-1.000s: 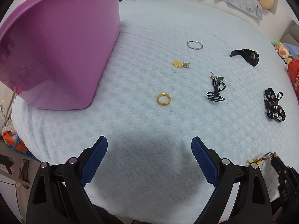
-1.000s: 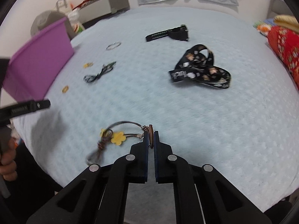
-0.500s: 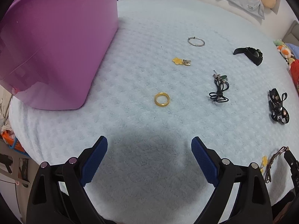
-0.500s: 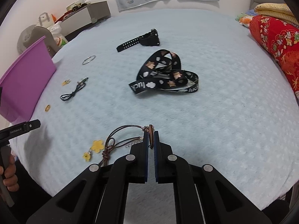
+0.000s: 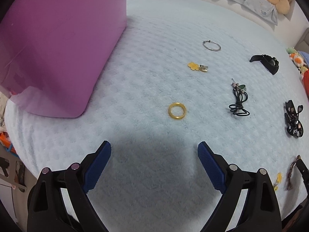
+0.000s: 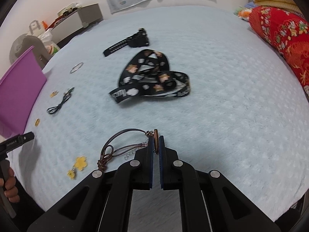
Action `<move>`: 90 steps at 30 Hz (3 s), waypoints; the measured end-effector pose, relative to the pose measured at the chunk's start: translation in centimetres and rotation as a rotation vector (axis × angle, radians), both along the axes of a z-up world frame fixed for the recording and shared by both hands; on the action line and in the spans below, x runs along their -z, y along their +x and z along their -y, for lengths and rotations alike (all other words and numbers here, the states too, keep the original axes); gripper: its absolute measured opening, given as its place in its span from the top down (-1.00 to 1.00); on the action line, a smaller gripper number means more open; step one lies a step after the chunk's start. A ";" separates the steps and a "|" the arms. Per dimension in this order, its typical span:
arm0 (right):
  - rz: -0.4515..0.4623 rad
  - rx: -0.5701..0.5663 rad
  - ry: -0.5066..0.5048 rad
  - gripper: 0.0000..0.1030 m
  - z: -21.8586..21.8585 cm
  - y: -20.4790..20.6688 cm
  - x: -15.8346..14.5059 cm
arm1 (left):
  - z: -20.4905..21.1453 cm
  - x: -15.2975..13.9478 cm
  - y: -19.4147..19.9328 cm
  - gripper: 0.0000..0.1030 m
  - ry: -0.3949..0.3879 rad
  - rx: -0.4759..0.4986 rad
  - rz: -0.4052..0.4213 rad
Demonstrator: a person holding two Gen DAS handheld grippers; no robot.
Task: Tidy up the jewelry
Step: 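Lift the cord necklace with the right tool while the left tool grasps the gold ring, then carry the gold ring and cord necklace in both tools over the pink tub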
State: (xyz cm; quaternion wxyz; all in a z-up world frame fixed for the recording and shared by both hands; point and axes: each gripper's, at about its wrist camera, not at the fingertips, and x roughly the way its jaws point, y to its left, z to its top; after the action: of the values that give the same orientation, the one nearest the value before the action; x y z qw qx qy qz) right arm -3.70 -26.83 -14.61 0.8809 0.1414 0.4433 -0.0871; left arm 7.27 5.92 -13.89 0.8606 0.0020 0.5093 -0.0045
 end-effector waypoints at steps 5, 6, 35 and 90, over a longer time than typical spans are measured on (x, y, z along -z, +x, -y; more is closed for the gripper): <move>0.002 0.023 0.007 0.90 1.1 0.3 0.3 | 0.6 0.6 0.8 -0.74 0.009 0.011 0.006; 0.002 0.023 0.009 0.90 1.2 0.3 0.3 | 0.7 0.7 1.0 -0.74 0.014 0.014 0.010; 0.018 -0.006 0.032 0.90 0.7 0.6 -0.2 | 2.3 -0.4 2.2 0.60 -0.026 0.076 0.087; 0.451 -0.445 0.076 0.90 -15.8 7.4 -24.8 | -5.4 -21.5 -2.1 0.60 -0.096 0.039 0.371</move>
State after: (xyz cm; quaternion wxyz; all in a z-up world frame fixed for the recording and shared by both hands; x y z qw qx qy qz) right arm 3.73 -11.00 10.19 0.9485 0.0895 0.2598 0.1576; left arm 5.20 11.35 7.66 0.9386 -0.0285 0.3409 -0.0451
